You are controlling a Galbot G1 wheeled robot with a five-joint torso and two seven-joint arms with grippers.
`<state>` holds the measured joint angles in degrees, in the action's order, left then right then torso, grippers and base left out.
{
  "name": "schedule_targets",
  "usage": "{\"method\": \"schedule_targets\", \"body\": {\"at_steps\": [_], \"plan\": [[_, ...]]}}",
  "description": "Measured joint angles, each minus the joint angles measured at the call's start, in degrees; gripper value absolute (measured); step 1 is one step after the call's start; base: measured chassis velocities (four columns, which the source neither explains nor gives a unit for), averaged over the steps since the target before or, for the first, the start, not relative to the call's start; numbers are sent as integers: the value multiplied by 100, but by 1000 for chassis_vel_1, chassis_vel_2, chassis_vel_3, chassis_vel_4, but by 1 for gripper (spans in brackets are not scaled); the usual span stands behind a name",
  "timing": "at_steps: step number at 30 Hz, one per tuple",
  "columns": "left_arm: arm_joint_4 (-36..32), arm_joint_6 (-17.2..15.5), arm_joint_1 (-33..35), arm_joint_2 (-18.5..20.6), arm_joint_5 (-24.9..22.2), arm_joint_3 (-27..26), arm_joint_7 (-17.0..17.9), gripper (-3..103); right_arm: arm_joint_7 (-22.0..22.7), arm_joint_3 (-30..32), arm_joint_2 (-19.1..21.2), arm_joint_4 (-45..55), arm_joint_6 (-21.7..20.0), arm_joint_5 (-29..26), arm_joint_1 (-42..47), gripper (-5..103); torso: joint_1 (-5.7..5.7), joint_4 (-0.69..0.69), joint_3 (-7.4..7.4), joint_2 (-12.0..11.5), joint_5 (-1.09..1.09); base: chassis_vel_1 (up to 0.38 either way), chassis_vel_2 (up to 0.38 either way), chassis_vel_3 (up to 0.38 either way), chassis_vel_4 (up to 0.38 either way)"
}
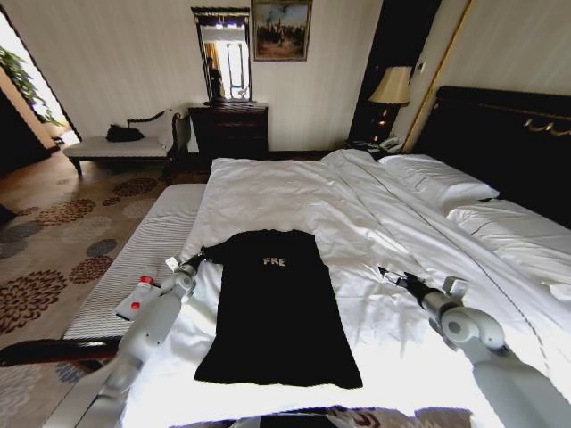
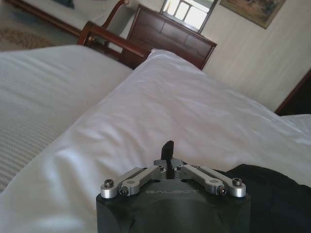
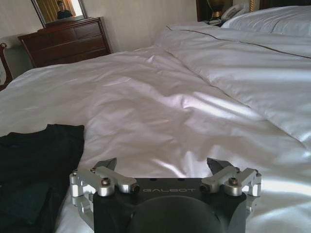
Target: Fold the clothes on the bed.
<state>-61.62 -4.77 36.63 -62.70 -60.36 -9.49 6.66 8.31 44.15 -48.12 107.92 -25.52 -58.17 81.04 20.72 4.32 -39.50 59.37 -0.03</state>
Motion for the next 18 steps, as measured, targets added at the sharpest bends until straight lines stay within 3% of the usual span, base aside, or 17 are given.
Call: {"method": "schedule_targets", "body": {"at_steps": [3, 14, 18], "plan": [[-94, 139, -22, 19, 378, 110, -18, 1, -22, 29, -13, 0, 0, 8, 33, 100, 0, 0, 0, 0, 1, 0, 0, 0, 0], [-1021, 207, 33, 97, 669, 361, 375, 1, -44, 82, -19, 24, 5, 7, 67, 100, 0, 1, 0, 0, 1, 0, 0, 0, 0], [-1427, 187, 33, 149, 980, 532, 540, 1, -51, 91, -25, 38, 6, 5, 80, 100, 0, 1, 0, 0, 1, 0, 0, 0, 0]]}}
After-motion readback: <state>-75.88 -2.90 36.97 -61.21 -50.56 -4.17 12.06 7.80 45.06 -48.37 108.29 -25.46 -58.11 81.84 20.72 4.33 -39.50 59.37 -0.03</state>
